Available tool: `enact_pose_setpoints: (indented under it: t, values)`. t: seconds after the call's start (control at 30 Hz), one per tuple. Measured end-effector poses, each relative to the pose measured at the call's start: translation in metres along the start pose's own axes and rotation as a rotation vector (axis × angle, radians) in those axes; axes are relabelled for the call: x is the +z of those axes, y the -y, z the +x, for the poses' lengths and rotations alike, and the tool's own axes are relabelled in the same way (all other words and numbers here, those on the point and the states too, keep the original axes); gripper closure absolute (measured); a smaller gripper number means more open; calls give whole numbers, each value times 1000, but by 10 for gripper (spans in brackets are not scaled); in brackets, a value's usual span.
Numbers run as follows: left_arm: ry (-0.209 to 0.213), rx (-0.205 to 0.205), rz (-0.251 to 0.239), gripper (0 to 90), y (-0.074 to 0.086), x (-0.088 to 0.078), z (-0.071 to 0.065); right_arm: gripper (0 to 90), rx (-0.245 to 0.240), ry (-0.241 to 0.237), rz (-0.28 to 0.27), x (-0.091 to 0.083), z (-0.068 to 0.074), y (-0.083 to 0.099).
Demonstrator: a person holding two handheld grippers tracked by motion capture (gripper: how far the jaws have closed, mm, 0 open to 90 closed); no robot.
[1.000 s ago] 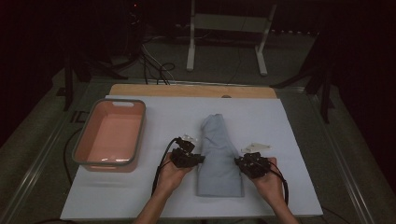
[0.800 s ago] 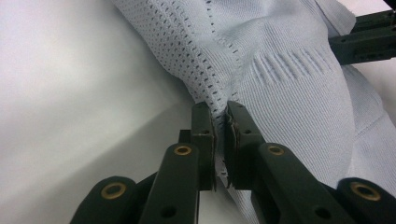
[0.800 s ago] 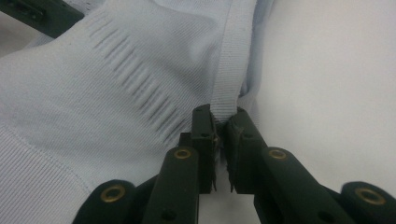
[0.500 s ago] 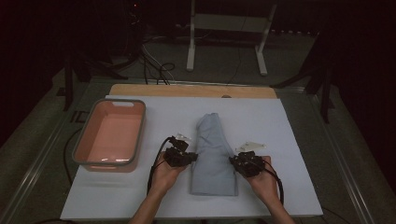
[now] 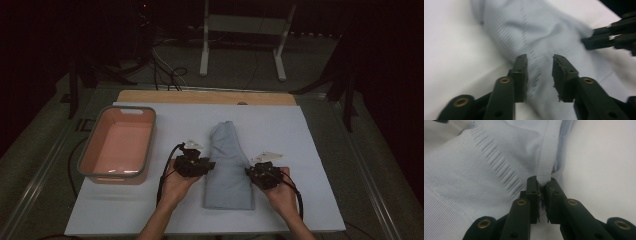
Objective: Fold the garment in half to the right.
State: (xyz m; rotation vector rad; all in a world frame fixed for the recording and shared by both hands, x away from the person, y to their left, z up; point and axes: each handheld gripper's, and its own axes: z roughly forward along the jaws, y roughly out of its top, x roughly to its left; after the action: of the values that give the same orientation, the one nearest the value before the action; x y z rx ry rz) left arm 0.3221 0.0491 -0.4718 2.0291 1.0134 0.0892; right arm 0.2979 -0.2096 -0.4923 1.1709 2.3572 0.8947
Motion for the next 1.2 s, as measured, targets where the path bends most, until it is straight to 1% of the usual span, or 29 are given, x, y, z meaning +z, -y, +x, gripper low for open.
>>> enact_pose_setpoints:
  t: [0.07, 0.17, 0.2, 0.3, 0.4, 0.43, 0.5, 0.53, 0.57, 0.6, 0.67, 0.7, 0.73, 0.83, 0.97, 1.1, 1.17, 1.2]
  values:
    - [12, 24, -14, 606, -5, 1, -7, 823, 4, 1, -1, 0, 0, 0]
    - [33, 49, -29, 592, -11, 6, -19, 821, 8, 6, -2, -1, 0, 0]
    - [41, 58, -29, 588, -12, 9, -22, 821, -4, 1, 1, -1, -1, 0]
    - [57, 81, -22, 590, -15, 17, -31, 820, 16, -1, -9, -2, -2, 0]
    - [74, 117, 2, 642, -14, 25, -39, 821, 9, 4, -9, -4, -3, 0]
    - [67, 134, 15, 656, -14, 28, -42, 821, 11, 7, -10, -4, -4, 0]
    - [28, 167, 45, 693, -13, 34, -46, 823, 14, 5, -15, -5, -5, 0]
    - [17, 171, 51, 711, -12, 36, -47, 824, 20, 4, -13, -6, -5, 0]
    - [13, 168, 50, 724, -12, 37, -47, 824, 26, 4, -14, -6, -5, 1]
    - [17, 162, 44, 731, -13, 36, -46, 825, 19, 9, -17, -7, -6, 1]
    - [20, 157, 31, 740, -14, 33, -45, 826, 25, 7, -19, -9, -6, 1]
    - [13, 160, 30, 747, -14, 32, -44, 826, 27, 0, -19, -10, -8, 1]
    - [3, 166, 35, 759, -14, 31, -44, 826, 24, 3, -23, -10, -8, 1]
    - [-14, 184, 79, 790, -12, 35, -44, 826, 21, 3, -25, -11, -8, 1]
    - [-41, 198, 142, 810, -6, 50, -44, 826, 14, 5, -22, -12, -7, 0]
    - [-46, 192, 159, 826, -2, 59, -43, 821, 15, 3, -22, -14, -6, 1]
    - [-53, 202, 171, 830, -2, 61, -44, 812, 16, 6, -20, -15, -6, 1]
    - [-57, 204, 178, 832, -1, 63, -44, 803, 22, 10, -28, -16, -5, 1]
